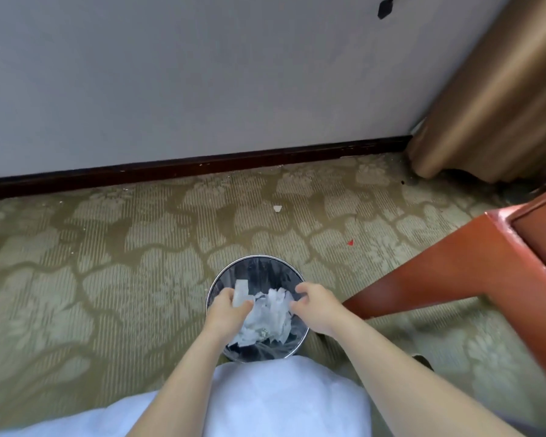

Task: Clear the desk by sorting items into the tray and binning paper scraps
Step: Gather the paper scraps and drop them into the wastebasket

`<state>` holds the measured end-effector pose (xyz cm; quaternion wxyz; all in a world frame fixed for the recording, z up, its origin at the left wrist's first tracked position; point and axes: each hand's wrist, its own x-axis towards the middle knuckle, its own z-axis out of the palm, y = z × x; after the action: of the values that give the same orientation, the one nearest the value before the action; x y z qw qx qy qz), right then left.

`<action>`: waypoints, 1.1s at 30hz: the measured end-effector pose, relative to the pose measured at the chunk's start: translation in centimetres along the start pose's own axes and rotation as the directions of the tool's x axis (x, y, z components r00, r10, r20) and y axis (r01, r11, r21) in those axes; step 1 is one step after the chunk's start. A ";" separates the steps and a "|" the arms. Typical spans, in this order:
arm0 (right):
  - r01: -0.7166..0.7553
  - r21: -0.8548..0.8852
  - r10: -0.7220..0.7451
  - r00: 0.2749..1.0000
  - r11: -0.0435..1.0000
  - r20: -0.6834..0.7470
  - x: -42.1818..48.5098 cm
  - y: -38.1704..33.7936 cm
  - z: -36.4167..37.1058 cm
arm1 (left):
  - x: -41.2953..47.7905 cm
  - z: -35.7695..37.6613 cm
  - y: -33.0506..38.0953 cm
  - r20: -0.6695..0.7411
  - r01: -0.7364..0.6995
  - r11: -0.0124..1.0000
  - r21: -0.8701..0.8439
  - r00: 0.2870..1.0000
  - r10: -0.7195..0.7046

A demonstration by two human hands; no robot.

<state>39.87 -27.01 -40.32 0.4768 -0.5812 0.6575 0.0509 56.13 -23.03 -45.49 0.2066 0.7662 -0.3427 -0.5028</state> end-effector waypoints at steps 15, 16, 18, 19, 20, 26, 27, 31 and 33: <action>0.209 -0.088 -0.219 0.968 0.974 -0.120 -10.8 -2.5 -7.5 | -9.1 -3.2 8.5 0.132 -0.375 0.903 0.207 0.926 0.354; 0.231 -0.109 -0.245 0.960 0.967 -0.138 -12.1 -2.9 -8.2 | -10.3 -3.6 9.7 0.150 -0.424 0.874 0.238 0.905 0.398; 0.279 -0.157 -0.305 0.937 0.947 -0.173 -15.1 -3.8 -9.7 | -13.2 -4.3 12.3 0.193 -0.517 0.802 0.299 0.856 0.480; 0.302 -0.178 -0.334 0.923 0.937 -0.192 -16.7 -4.3 -10.5 | -14.8 -4.7 13.6 0.214 -0.557 0.764 0.325 0.830 0.514; 0.319 -0.199 -0.358 0.910 0.927 -0.210 -18.3 -4.7 -11.2 | -16.3 -5.1 14.8 0.234 -0.592 0.726 0.349 0.806 0.544; 0.398 -0.320 -0.495 0.803 0.860 -0.333 -27.8 -5.8 -15.7 | -26.2 -6.2 21.0 0.337 -0.724 0.502 0.473 0.675 0.656; 0.405 -0.335 -0.512 0.783 0.851 -0.353 -29.4 -5.6 -16.5 | -27.7 -6.2 21.9 0.347 -0.740 0.472 0.479 0.653 0.673; 0.397 -0.390 -0.545 0.718 0.831 -0.432 -35.6 -3.5 -19.9 | -33.3 -4.8 24.6 0.395 -0.808 0.369 0.459 0.558 0.730; 0.385 -0.393 -0.542 0.697 0.835 -0.469 -38.7 -1.7 -21.4 | -35.7 -3.6 25.9 0.422 -0.840 0.306 0.449 0.501 0.756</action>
<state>24.06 -13.15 -1.38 0.1765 -0.7755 0.5852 -0.1583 41.91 -14.57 -4.44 0.1485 0.4803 -0.8293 -0.2438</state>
